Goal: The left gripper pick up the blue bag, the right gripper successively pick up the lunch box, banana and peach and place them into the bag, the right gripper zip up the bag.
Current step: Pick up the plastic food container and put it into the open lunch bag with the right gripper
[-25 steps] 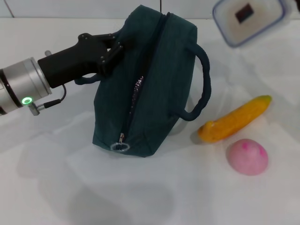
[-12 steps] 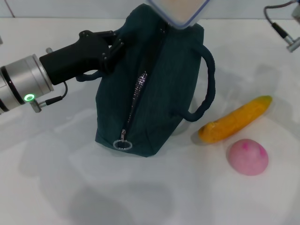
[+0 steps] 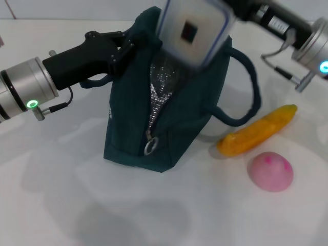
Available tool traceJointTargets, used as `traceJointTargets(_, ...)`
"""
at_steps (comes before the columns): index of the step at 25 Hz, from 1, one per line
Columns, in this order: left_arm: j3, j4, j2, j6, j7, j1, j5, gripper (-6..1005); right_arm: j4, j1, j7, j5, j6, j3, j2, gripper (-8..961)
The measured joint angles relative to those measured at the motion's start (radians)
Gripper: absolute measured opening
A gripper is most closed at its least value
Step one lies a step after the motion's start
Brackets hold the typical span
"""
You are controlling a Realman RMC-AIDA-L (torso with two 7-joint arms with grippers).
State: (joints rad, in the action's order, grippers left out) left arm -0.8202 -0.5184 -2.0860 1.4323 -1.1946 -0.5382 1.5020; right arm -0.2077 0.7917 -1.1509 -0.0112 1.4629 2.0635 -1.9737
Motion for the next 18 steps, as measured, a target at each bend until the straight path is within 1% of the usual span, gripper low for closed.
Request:
traceJointTargets(5, 0.0, 0.0, 0.001, -0.015, 0.0, -0.003, -0.001, 38, 0.0, -0.006, -0.005, 0.111, -0.058, 0.0, -0.004, 95)
traceJointTargets(9, -0.003, 0.001, 0.001, -0.024, 0.0, -0.009, -0.001, 37, -0.002, 0.022, -0.032, 0.191, -0.077, 0.0, -0.006, 96)
traceJointTargets(12, -0.004, 0.002, 0.001, -0.024, 0.0, -0.011, -0.001, 37, -0.006, 0.036, -0.043, 0.206, -0.068, 0.0, -0.004, 96)
traceJointTargets(14, -0.002, 0.002, 0.001, -0.024, 0.0, -0.011, -0.001, 37, -0.015, 0.033, -0.045, 0.207, -0.056, -0.005, 0.003, 96)
traceJointTargets(16, 0.0, 0.002, 0.0, -0.024, 0.0, -0.009, -0.001, 37, -0.024, 0.028, -0.044, 0.208, -0.046, -0.013, 0.015, 96)
traceJointTargets(18, 0.001, 0.003, 0.0, -0.027, 0.0, -0.008, -0.001, 37, -0.026, 0.029, -0.047, 0.225, -0.044, -0.016, 0.032, 113)
